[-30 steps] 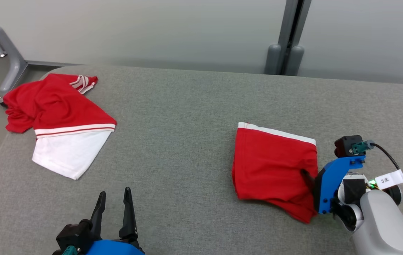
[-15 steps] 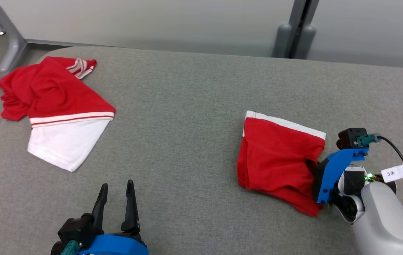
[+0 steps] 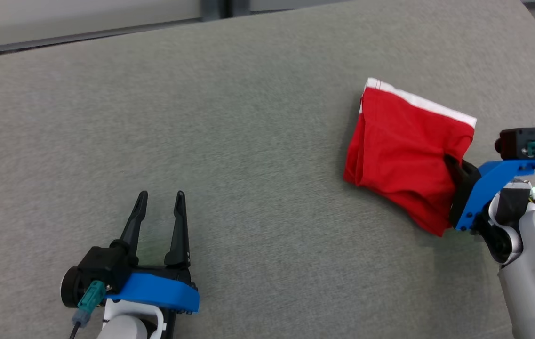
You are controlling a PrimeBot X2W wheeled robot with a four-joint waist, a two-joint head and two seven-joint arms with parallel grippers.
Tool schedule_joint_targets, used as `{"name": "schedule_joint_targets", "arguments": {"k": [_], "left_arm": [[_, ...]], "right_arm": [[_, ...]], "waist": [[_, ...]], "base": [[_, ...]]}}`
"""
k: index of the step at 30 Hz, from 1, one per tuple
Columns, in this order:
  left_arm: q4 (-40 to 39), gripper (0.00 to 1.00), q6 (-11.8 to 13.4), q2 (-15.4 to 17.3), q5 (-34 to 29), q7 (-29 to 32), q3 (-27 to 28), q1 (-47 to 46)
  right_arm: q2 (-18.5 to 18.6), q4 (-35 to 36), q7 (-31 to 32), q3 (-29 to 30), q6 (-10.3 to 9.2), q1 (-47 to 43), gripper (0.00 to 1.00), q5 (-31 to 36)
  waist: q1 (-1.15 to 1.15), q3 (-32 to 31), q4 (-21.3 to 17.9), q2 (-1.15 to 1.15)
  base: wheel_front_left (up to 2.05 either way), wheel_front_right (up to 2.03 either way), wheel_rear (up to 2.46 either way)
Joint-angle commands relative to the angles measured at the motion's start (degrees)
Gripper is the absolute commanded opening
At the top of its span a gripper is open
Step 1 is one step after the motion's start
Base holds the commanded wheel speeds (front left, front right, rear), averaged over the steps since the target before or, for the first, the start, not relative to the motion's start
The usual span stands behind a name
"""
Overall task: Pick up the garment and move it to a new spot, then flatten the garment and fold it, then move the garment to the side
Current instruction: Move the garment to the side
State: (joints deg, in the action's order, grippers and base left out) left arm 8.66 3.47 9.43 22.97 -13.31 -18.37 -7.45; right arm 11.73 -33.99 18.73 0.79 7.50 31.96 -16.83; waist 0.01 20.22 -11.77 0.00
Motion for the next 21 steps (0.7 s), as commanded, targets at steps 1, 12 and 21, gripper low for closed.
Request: {"name": "schedule_joint_targets", "arguments": {"k": [1, 12, 21], "left_arm": [[-0.3, 1.0, -0.1, 0.6, -0.5, 0.2, -0.1, -0.7], [-4.8, 1.0, 0.4, 2.6, -2.6, 3.0, -1.6, -3.7], [-8.2, 1.0, 1.8, 3.3, -3.7, 3.6, -1.8, -3.0]], "right_arm": [[0.0, 0.4, -0.5, 0.2, -0.01, 0.9, 0.0, -0.3], [-0.1, -2.1, -4.9, 2.1, -0.01, 5.2, 0.0, 0.4], [7.5, -7.9, -1.6, 4.6, -0.01, 15.5, 0.0, 6.0]], "waist": [[-0.01, -0.2, -1.6, 0.0], [-0.01, 4.8, -4.6, 0.0], [-0.01, 7.2, 1.3, 0.0]], "base": [[0.0, 0.0, 0.0], [0.0, 0.0, 0.0], [0.0, 0.0, 0.0]]}}
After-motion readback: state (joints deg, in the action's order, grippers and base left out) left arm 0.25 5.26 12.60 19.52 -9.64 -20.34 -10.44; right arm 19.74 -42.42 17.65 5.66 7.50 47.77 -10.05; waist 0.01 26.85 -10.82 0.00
